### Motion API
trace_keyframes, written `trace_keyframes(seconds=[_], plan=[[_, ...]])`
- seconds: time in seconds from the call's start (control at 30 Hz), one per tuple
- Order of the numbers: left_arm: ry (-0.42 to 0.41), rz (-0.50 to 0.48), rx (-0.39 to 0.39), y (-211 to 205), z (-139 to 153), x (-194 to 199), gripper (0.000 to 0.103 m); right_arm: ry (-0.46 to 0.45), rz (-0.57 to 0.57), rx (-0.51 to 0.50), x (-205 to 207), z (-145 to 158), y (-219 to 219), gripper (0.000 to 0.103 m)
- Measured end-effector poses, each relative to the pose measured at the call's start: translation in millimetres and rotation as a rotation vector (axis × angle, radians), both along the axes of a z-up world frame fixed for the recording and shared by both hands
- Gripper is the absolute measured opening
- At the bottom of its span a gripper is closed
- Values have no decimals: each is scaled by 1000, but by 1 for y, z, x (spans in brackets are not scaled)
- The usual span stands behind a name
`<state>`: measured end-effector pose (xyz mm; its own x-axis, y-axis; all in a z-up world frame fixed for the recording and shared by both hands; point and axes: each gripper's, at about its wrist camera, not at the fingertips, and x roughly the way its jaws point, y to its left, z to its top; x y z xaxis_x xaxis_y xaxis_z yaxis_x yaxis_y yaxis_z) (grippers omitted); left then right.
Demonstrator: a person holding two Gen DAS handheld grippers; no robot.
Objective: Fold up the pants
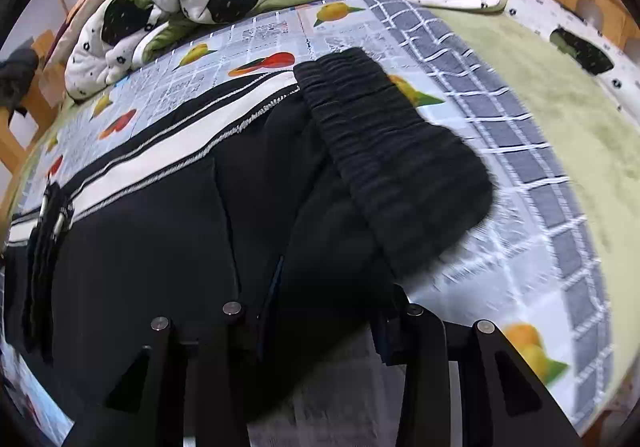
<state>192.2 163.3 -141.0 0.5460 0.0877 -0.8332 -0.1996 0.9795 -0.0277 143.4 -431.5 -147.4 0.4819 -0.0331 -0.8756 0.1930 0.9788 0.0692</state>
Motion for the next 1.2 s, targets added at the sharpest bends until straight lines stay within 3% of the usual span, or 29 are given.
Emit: trace_keyframes(seconds=[0.1,0.2,0.33,0.47,0.57,0.67,0.73,0.83,0.93,1.07,1.2], plan=[[-8,-27,24,-8,6,-21,56,-41,-20,-116,-28,15,6,50],[-30,-75,8,-20,11,-47,60,-83,-4,-130,-48,29,11,50],[-6,-73,-26,-24,1,-83,60,-124,80,-66,-52,48,44,50],[8,-77,45,-30,-8,-103,60,-146,165,9,-54,44,84,50],[-25,-100,32,-26,-2,-118,60,-93,228,25,-50,20,111,50],[6,-105,17,-20,-9,-125,66,48,252,-100,-42,-14,135,49],[44,-110,-23,-14,-19,-125,66,25,255,-134,-44,-10,139,50],[25,-95,-134,3,-17,-132,66,24,201,-75,-44,0,133,50],[-11,-63,-239,22,-17,-140,66,-47,174,-58,-50,17,140,50],[-9,-48,-395,42,-28,-143,63,-135,227,-95,-46,36,166,50],[-42,-59,-370,39,-32,-144,62,-181,237,-49,-36,43,190,50]])
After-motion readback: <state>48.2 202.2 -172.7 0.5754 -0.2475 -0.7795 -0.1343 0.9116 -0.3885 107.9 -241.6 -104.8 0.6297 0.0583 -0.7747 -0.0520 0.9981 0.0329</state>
